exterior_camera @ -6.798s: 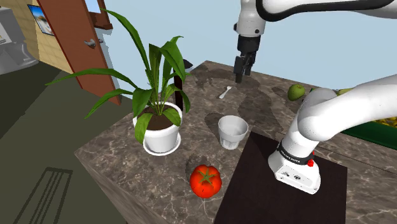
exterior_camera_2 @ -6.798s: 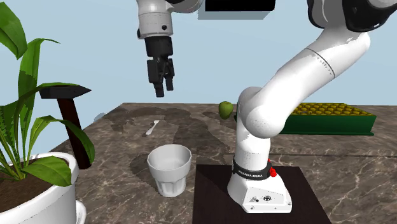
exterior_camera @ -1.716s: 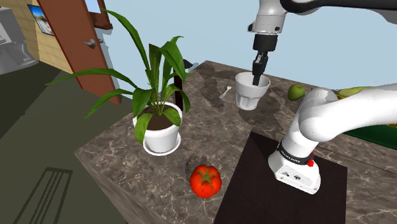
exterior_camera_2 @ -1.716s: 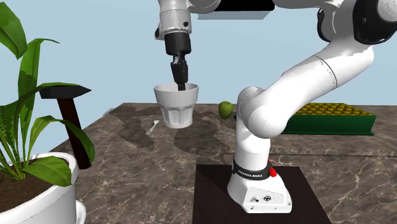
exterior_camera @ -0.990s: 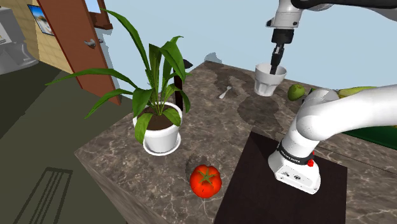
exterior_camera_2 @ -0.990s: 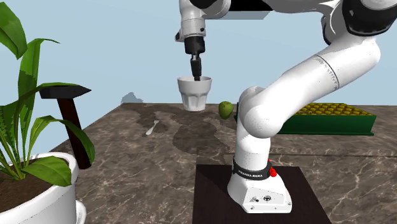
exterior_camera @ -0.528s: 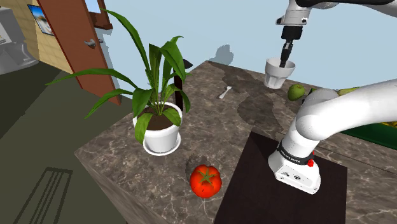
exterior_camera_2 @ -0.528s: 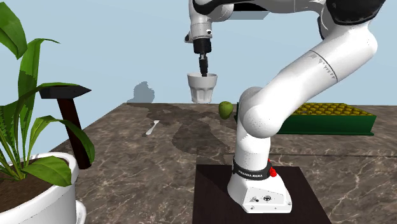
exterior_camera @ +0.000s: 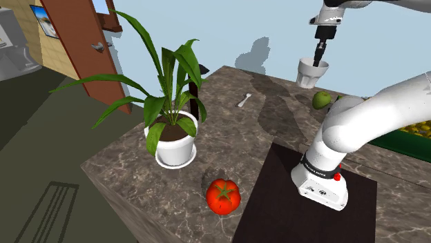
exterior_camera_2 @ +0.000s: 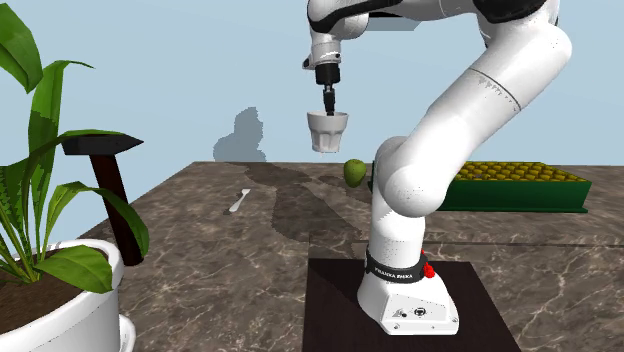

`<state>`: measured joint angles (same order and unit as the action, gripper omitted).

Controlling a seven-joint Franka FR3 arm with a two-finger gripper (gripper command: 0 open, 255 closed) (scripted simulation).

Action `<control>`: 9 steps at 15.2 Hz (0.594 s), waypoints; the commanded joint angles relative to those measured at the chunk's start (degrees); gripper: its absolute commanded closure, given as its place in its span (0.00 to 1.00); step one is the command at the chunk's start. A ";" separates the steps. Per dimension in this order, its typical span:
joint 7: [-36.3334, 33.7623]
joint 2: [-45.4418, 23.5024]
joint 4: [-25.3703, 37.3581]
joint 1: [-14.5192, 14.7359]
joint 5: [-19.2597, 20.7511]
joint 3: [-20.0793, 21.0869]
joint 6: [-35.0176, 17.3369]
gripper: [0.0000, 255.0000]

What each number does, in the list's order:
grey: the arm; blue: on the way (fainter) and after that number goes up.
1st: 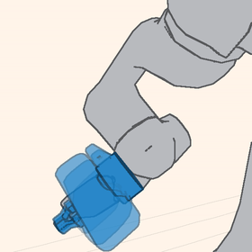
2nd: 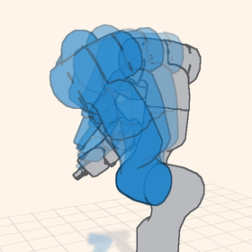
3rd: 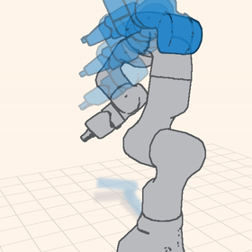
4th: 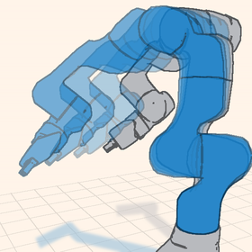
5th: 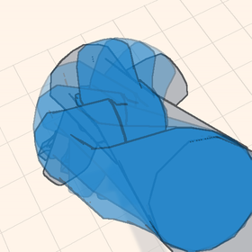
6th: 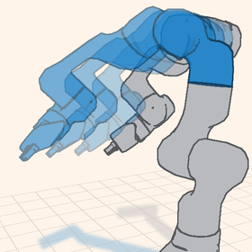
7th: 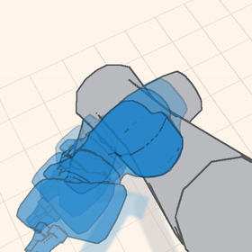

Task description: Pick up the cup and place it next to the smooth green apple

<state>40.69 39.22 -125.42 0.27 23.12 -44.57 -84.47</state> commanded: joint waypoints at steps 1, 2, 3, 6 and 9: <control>2.95 -2.55 3.17 1.10 0.51 -3.24 -0.27 1.00; 4.53 -4.06 4.87 1.86 0.62 -5.17 -0.56 1.00; 6.15 -5.63 6.61 2.73 0.62 -7.21 -0.86 1.00; 11.34 -10.84 12.21 6.18 -0.13 -14.29 -1.83 1.00; 17.31 -17.06 18.38 11.77 -2.45 -24.01 -2.85 1.00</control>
<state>56.06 24.46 -109.25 9.87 21.72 -65.26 -87.01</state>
